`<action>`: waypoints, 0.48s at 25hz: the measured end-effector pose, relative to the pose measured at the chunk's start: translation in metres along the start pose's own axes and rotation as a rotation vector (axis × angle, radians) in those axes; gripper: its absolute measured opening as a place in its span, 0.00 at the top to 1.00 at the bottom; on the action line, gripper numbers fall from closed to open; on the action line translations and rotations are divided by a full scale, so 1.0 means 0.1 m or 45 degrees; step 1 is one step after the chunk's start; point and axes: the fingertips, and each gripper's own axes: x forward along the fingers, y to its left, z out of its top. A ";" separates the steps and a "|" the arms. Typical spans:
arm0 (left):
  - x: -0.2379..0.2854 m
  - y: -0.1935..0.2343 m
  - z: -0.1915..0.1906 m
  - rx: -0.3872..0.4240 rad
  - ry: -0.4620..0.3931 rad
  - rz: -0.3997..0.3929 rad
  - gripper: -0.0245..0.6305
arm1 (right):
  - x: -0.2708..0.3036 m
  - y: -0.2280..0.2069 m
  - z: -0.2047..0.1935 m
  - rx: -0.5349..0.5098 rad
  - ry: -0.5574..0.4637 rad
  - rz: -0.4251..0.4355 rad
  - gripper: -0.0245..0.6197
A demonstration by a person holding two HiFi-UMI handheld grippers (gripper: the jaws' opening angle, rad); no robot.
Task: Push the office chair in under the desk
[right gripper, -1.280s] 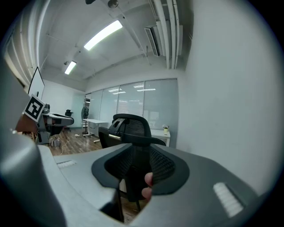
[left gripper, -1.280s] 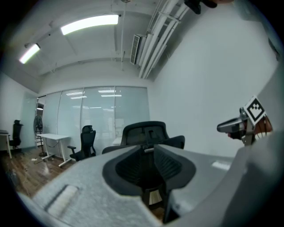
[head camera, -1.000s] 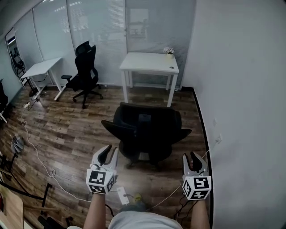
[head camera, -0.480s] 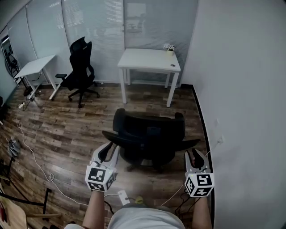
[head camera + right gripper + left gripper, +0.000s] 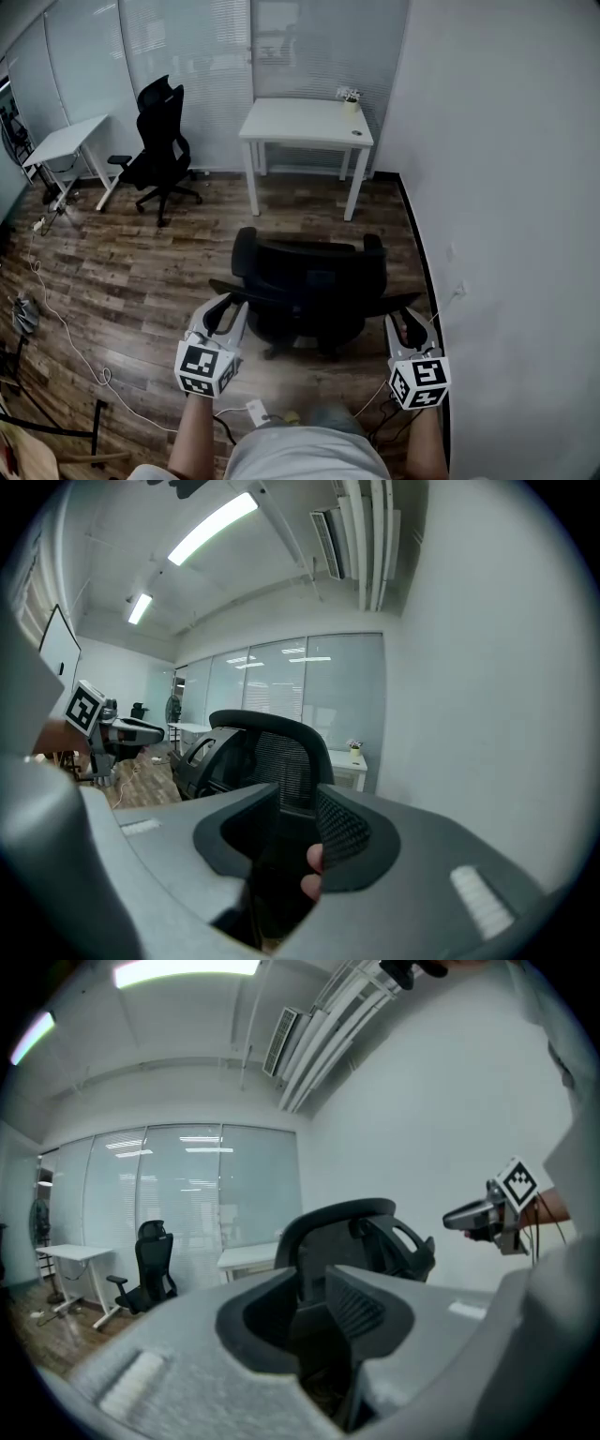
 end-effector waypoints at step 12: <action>0.18 -0.11 0.00 0.110 0.064 -0.066 0.80 | 0.12 -0.12 0.03 -0.084 0.014 0.104 0.80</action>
